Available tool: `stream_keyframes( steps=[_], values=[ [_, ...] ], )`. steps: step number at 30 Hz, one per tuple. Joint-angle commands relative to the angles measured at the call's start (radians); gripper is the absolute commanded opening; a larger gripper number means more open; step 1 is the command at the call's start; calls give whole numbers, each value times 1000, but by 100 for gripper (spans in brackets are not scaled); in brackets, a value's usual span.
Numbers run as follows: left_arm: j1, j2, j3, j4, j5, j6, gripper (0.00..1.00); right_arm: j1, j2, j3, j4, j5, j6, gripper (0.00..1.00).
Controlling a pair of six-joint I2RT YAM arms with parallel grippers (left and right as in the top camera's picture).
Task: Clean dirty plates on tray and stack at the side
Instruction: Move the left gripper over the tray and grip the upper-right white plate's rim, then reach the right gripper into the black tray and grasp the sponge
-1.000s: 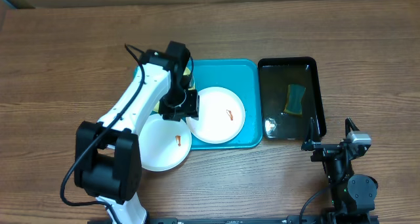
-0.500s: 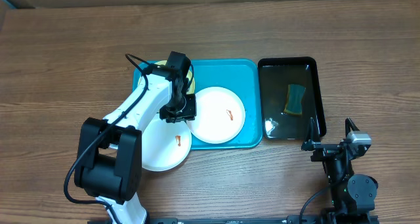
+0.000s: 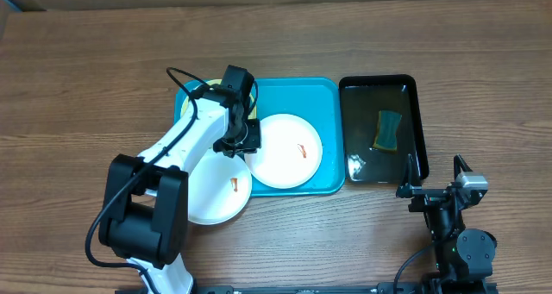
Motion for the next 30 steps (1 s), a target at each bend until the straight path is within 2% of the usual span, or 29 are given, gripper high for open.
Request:
stream_keyframes(
  steps=[1, 9, 23, 25, 30],
  values=[
    [-18, 6, -9, 10, -19, -18, 29, -7, -8, -11, 5, 9, -3, 100],
    [-28, 6, -19, 19, -110, -17, 39, -7, -8, -11, 5, 9, -3, 100],
    [-29, 6, -59, 67, -84, -17, 40, -7, -8, -11, 5, 8, -3, 100],
    [-29, 6, -72, 89, -84, -17, 38, -6, -8, -11, 5, 7, -3, 100],
    [-29, 6, -73, 104, -83, -18, 24, -7, -8, -8, 41, -97, 28, 100]
  ],
)
